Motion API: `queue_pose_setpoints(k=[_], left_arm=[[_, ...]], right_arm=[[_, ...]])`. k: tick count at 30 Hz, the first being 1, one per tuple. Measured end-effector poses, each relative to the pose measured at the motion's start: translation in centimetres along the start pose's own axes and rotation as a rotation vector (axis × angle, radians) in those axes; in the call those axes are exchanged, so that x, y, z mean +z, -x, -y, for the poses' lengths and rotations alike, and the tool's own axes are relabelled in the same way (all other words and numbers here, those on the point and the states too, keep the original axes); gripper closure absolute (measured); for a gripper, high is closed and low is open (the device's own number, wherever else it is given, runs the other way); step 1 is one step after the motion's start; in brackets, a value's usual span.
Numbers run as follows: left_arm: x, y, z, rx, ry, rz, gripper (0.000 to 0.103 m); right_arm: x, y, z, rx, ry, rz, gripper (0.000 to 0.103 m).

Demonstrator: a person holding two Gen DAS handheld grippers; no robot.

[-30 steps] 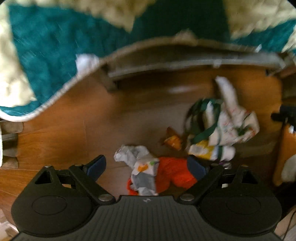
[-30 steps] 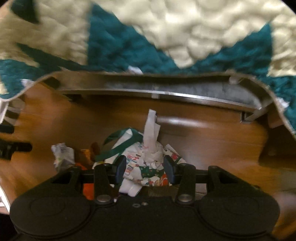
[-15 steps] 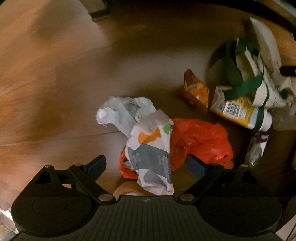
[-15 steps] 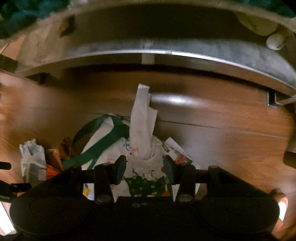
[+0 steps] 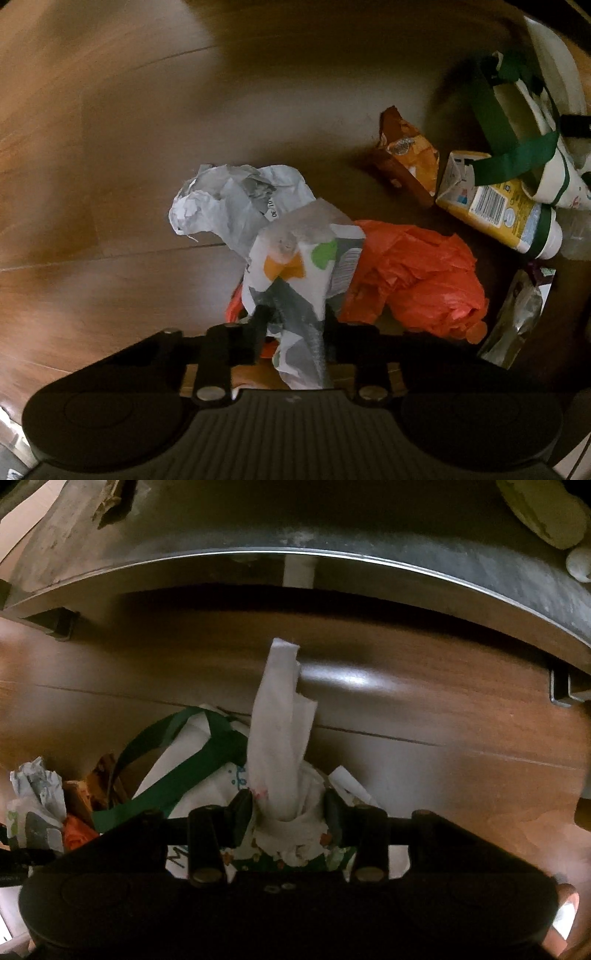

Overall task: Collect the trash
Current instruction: 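Grasp the crumpled printed wrapper with left while right grasps the white tissue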

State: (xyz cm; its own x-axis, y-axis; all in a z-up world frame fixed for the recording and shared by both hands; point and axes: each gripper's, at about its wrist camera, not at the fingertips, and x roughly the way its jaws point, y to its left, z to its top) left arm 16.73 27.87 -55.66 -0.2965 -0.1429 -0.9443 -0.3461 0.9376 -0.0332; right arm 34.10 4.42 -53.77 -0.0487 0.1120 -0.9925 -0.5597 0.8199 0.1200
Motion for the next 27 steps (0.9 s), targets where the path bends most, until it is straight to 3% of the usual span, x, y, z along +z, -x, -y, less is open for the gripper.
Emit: queue_pose_setpoints(k=[1,2,4,10,16,27], left_arm=[[0.0,0.2,-0.1,-0.002,0.002,0.001,0.085],[0.0,0.2,-0.1,-0.002,0.002,0.002,0.086],[-0.2,0.2,0.0,-0.005,-0.001,0.006,0.093],[-1.0,2.7,-0.6,-0.023,-0.014,0.03,0.095],[-1.4,6.9,0.1,-0.022,-0.057,0.071,0.095],[-3.9,21.0,5.4,-0.116,-0.188,0.25,0.095]], right_arm=[[-0.1,0.0,0.0,-0.005,0.01,0.001,0.082],[0.0,0.0,-0.2,-0.017,0.012,-0.004,0.088],[0.0,0.1,-0.1,-0.023,0.001,-0.007,0.089],[-0.5,2.5,-0.5,-0.016,0.005,0.032,0.092],[-1.8,7.7,-0.3,0.015,-0.012,0.07,0.092],[-4.7,21.0,-0.1,0.082,-0.061,0.183,0.092]])
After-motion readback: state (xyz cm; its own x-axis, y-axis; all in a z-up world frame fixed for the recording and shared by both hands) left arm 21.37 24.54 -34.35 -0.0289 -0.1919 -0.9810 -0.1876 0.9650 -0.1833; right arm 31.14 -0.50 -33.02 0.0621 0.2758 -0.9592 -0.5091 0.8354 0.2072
